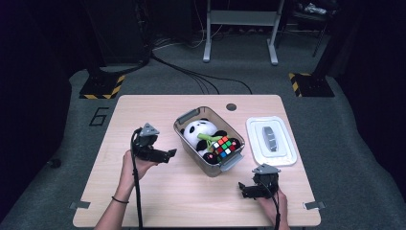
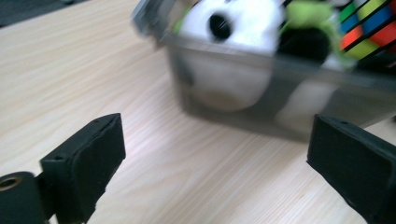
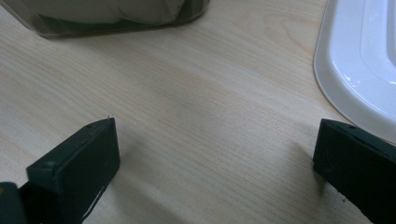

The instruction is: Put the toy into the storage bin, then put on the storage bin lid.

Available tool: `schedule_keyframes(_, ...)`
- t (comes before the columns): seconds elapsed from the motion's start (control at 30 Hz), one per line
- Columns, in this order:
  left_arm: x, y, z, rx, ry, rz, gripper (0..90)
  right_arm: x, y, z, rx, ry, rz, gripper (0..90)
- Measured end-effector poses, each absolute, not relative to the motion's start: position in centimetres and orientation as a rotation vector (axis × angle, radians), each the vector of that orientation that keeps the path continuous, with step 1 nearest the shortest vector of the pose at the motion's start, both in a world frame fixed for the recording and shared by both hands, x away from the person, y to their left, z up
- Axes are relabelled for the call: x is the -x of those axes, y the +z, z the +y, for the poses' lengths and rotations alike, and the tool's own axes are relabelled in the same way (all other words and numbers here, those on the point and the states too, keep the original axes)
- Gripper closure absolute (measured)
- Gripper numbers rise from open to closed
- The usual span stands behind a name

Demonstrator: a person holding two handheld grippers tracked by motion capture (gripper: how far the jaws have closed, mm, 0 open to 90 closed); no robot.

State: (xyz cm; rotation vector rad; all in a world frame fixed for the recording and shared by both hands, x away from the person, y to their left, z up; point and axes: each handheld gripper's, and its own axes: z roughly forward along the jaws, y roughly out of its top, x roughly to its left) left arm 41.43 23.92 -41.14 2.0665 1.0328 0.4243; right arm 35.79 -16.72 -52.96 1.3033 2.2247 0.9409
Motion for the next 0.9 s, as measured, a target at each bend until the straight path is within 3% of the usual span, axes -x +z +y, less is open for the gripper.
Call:
schedule_keyframes(0.1, -40.9, -43.0, 25.5, -2.085, 0.445, 1.091, 0.2, -35.8, -53.0, -16.7, -1.302, 0.941, 2.226, 0.0)
schedule_keyframes(0.57, -38.1, -50.2, 32.0, -1.989, 0.545, 1.386, 0.0, -36.3, -51.8, -17.7, -1.315, 0.97, 2.223, 1.0)
schedule_keyframes(0.9, -37.4, -52.2, 32.9, -1.993, 0.571, 1.424, 0.0, -38.3, -49.3, -20.3, -1.348, 0.998, 2.13, 0.6)
